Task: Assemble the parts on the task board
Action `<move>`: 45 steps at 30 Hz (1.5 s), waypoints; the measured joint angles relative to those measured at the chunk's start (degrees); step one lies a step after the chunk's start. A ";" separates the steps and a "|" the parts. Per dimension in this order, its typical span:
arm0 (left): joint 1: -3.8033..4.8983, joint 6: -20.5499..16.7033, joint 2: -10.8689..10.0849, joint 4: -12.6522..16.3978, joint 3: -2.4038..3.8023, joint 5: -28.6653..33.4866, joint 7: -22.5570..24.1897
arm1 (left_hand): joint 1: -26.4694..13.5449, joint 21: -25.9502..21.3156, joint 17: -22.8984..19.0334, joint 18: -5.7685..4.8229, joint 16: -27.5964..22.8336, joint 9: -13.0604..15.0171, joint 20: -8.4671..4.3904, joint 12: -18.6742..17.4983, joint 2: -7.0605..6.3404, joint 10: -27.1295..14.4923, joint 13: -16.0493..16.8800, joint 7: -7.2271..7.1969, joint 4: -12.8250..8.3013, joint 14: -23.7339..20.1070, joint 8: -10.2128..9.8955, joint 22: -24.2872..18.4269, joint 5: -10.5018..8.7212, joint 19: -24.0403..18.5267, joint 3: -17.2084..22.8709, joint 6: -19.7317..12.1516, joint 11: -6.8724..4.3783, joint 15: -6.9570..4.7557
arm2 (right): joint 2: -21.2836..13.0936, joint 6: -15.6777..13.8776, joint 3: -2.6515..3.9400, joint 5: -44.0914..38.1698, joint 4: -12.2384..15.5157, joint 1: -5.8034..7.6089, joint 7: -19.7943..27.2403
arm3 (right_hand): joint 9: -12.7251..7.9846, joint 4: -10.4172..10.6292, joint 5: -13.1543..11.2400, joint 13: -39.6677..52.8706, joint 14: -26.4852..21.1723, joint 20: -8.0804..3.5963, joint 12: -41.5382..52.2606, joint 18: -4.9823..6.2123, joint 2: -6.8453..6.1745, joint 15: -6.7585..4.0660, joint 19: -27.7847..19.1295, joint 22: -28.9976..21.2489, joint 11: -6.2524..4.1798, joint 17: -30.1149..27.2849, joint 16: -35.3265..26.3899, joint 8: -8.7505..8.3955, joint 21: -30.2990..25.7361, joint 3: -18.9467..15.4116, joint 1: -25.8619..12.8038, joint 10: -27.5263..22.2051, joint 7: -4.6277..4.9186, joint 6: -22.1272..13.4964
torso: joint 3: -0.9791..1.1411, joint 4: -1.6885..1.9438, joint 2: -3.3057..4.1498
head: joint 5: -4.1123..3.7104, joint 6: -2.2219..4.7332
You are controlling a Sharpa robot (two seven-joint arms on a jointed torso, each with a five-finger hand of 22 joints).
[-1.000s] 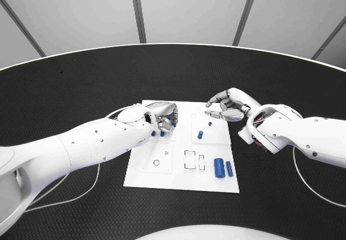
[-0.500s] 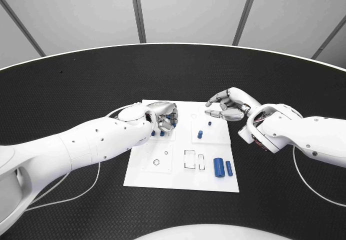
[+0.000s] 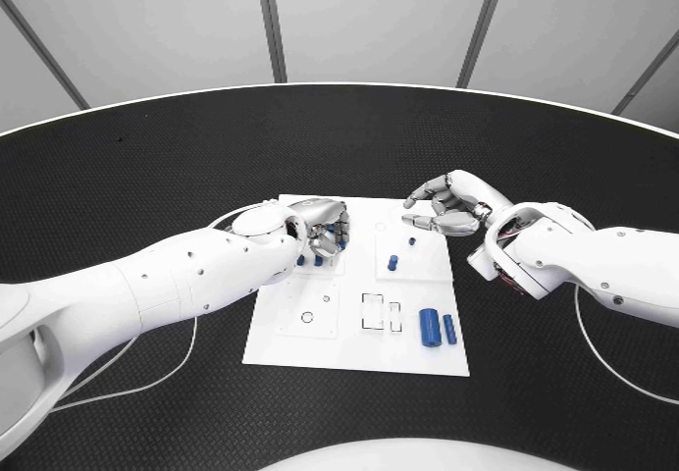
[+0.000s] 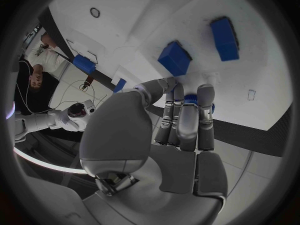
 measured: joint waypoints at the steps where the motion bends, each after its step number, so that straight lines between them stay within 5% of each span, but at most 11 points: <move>1: 0.00 -0.03 0.00 -0.02 0.00 0.08 0.02 | 0.00 0.00 -0.16 0.00 0.00 0.00 0.00 0.00 0.00 0.00 0.00 0.00 0.00 -0.02 0.00 0.00 0.00 0.00 0.00 0.00 0.00 -0.02 | 0.00 0.00 0.00 0.00 0.00 0.00 0.00 | 0.00 0.00 0.00 0.00 0.00 0.00 0.00 -0.01 0.00 0.00 0.00 0.00 0.00 0.00 0.00 0.00 0.00 0.00 0.00 0.00 0.00 0.00 | 0.00 0.00 0.00 | 0.00 -0.01; 12: -0.01 -1.05 -0.22 0.02 0.00 0.56 0.15 | -0.23 0.00 -0.40 0.10 0.00 -0.01 -0.20 -0.78 -0.23 0.42 -0.03 -0.20 0.02 -0.21 -0.01 0.13 0.00 0.19 -0.02 0.21 -0.21 -0.21 | 0.04 -0.03 0.00 0.00 -0.06 0.00 0.03 | 0.00 0.00 0.00 -0.01 0.00 0.00 0.00 -0.01 0.00 0.00 0.00 0.00 0.00 0.00 0.00 0.23 0.00 0.00 0.00 0.00 0.00 0.00 | 0.01 0.02 -0.02 | -0.03 -0.02; 19: -0.01 -1.82 -0.63 0.26 0.00 0.64 -0.21 | -0.83 0.21 -0.42 1.12 0.00 -0.08 -0.14 -1.12 -0.39 0.60 -1.14 -0.40 0.28 0.01 -0.23 0.49 0.00 0.52 -0.28 0.41 -0.03 -0.42 | 0.06 -0.07 0.00 0.00 -0.12 0.00 0.06 | 0.00 0.00 0.00 -0.01 0.00 0.00 0.00 -0.01 0.00 0.00 0.00 0.00 0.00 0.00 0.00 0.23 0.00 0.00 0.00 0.00 0.00 0.00 | -0.01 0.02 -0.03 | 0.03 -0.01; 45: 0.42 -3.67 -4.52 4.33 0.19 0.70 -1.90 | -0.82 0.73 -0.82 0.83 0.00 -0.12 -0.34 -1.45 -0.40 1.61 -1.11 0.09 0.31 0.21 -0.63 1.70 0.01 1.51 -0.32 2.14 -0.24 -0.62 | 0.01 -0.11 0.00 0.00 -0.49 -0.01 0.18 | 0.00 0.00 0.00 -0.01 0.00 0.00 0.00 0.00 0.00 0.00 0.00 0.00 0.01 0.04 0.00 0.23 0.00 0.00 0.00 -0.01 0.00 0.00 | -0.04 0.09 -0.10 | 0.41 0.36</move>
